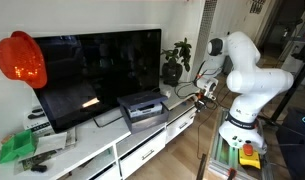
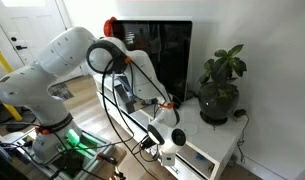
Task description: Put the white glasses on the shelf above the drawer on the far right
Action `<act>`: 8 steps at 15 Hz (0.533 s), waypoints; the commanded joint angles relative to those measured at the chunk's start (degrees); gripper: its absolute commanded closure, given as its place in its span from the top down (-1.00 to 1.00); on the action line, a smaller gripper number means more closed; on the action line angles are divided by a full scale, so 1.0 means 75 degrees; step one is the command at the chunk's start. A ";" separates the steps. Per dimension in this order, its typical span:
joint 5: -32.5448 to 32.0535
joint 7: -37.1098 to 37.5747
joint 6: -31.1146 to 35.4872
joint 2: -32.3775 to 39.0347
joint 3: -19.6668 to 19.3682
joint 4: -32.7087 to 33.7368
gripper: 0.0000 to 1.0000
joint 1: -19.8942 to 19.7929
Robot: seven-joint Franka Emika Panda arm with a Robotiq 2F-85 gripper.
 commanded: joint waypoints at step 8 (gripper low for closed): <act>0.2098 -0.1939 0.1683 0.0823 0.1319 0.0790 -0.97 -0.0455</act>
